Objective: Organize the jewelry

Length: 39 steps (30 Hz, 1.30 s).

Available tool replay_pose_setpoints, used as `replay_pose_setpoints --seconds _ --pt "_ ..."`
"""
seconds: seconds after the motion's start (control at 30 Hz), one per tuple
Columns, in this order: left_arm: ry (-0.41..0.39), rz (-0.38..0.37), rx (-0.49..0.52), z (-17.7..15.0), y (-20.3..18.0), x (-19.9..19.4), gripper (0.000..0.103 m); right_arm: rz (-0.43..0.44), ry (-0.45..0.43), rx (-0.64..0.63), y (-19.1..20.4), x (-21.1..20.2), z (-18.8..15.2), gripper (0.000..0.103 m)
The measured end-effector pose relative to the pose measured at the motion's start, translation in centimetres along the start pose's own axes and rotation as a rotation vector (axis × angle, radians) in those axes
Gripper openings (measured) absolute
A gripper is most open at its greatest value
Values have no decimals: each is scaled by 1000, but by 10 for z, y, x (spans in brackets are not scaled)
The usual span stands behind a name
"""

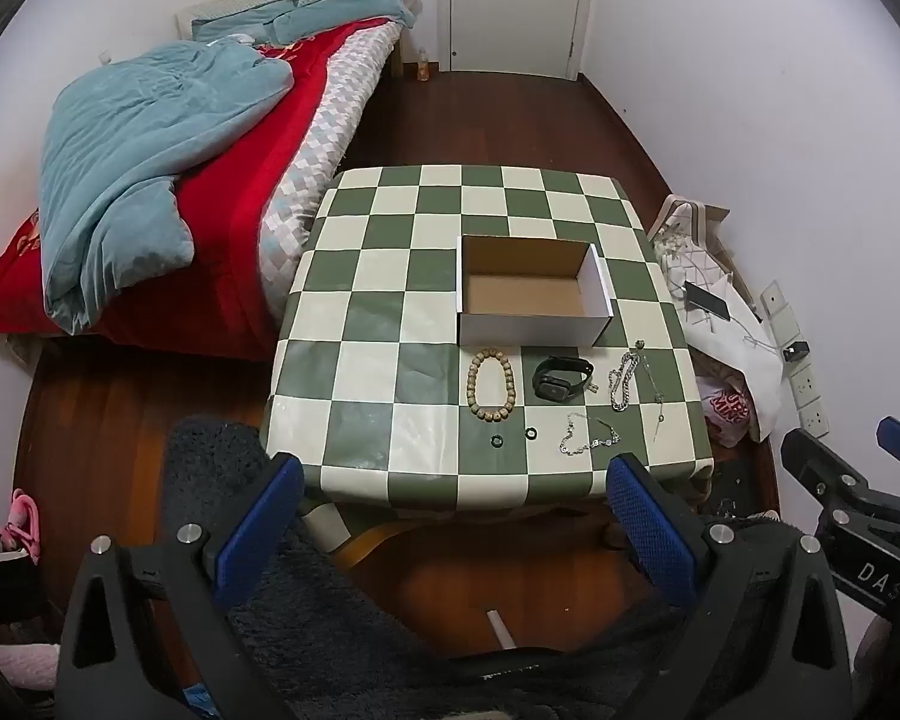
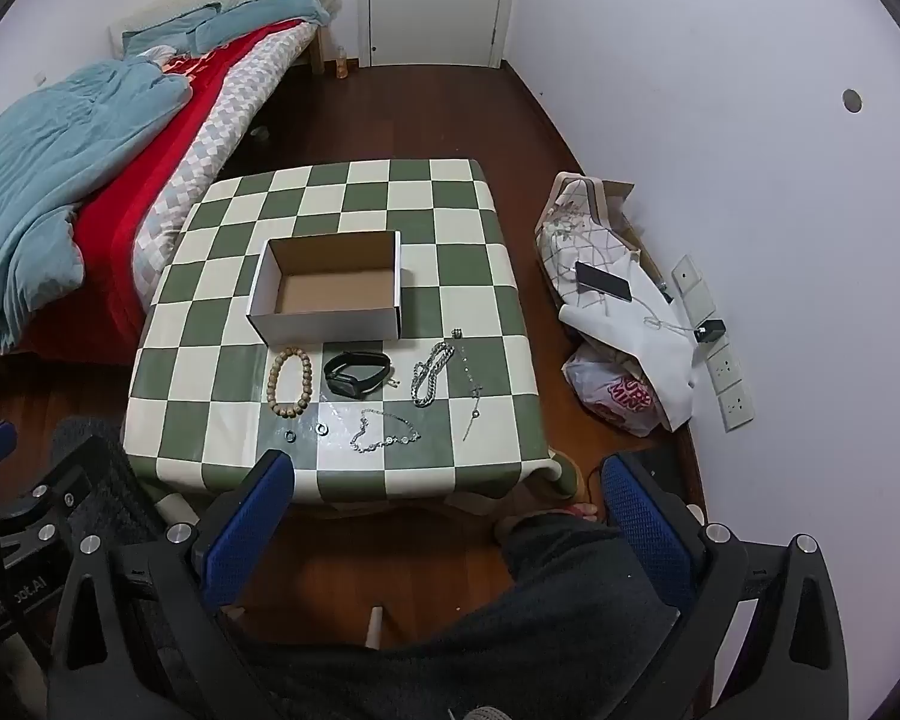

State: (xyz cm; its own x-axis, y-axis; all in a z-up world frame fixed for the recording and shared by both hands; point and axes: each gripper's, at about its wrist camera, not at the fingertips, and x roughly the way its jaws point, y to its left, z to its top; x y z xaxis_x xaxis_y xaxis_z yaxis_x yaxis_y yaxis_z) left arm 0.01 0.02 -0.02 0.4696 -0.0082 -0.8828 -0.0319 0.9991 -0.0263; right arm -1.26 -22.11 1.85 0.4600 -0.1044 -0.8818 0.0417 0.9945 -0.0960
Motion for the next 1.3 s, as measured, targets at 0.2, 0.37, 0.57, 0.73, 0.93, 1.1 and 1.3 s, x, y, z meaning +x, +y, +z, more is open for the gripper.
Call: replay_pose_setpoints --seconds 0.2,0.37,0.57,0.73,0.93,1.1,1.3 --pt "0 4 3 0 0 0 103 3 0 2 -1 -2 0 103" --pt "-5 5 3 0 0 1 103 5 1 -2 -5 -3 2 103" --pt "-10 7 2 4 0 -1 103 -4 -6 0 -3 -4 0 103" --pt "-16 9 4 5 1 -4 103 -5 -8 1 -6 -7 3 103" --pt "-27 9 11 6 -3 -9 103 -3 -11 -1 -6 -9 3 103" --pt "-28 10 11 7 -4 -10 103 -3 -15 2 -5 -8 2 103" --pt "-34 8 7 10 -5 -13 103 1 -20 4 -9 -15 4 103"
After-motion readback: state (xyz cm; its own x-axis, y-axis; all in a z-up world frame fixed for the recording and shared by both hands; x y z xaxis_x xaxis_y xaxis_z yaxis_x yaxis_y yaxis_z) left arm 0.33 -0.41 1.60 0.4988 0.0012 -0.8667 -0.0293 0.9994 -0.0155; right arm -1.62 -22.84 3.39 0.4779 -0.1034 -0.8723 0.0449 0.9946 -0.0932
